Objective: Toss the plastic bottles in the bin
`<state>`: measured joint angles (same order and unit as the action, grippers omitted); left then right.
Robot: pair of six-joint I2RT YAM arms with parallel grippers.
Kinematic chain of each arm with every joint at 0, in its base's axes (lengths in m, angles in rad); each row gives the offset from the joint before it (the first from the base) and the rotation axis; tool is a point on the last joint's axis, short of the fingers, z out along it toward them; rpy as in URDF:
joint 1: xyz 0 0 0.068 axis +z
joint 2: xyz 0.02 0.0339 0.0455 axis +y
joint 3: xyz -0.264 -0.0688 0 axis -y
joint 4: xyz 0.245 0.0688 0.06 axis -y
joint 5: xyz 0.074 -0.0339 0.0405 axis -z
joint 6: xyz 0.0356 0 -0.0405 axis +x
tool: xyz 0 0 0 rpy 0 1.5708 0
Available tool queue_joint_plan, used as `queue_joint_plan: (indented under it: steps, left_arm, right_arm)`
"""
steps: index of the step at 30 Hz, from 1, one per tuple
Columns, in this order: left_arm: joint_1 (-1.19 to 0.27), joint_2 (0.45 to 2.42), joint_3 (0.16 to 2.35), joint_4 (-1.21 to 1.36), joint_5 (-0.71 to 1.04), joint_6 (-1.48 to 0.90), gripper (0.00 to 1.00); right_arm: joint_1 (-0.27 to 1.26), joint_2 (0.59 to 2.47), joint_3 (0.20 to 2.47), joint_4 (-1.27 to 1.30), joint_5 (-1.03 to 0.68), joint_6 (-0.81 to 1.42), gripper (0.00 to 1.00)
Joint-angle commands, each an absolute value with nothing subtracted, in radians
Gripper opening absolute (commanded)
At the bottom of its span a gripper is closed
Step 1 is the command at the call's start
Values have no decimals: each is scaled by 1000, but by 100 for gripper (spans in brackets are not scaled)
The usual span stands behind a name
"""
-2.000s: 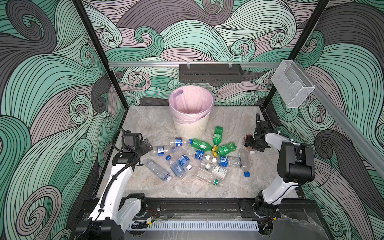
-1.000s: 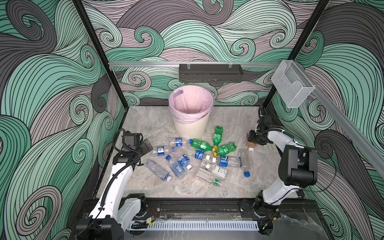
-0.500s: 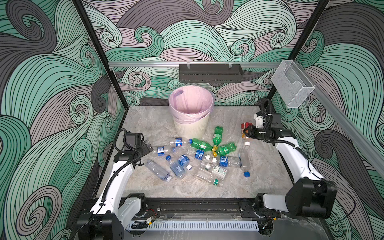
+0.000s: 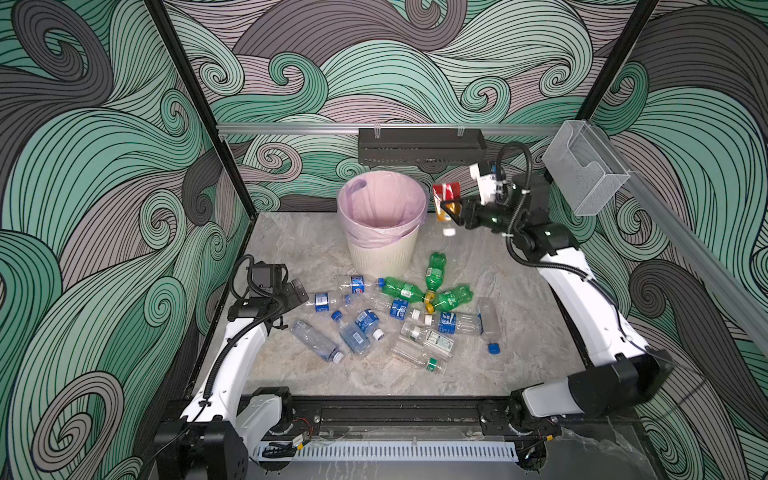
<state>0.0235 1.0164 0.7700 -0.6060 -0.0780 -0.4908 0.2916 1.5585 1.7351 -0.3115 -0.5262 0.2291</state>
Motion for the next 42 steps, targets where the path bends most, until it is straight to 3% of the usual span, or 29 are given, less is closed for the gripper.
queue_joint_plan:
  steps: [1,5,23,32,42]
  left_arm:
    - [21,994,776,-635,-16,-501,99]
    - [21,974,774,-669,45,-508,99]
    - [21,946,715,-749,81,-591,98]
    - [5,1003,673,-749,126,-700,98]
    - [-34,986,588,-733,134,-790,98]
  right_arm:
    - [347,1749,1989,-135,-495,393,99]
    - [379,1772,2041,-113,-466,389,100]
    - [377,1191,1330,-325,-337,120,100]
    - [371,1118,1150,-318,-289,118,100]
    - [361,1147,1113,-273,-293,118,100]
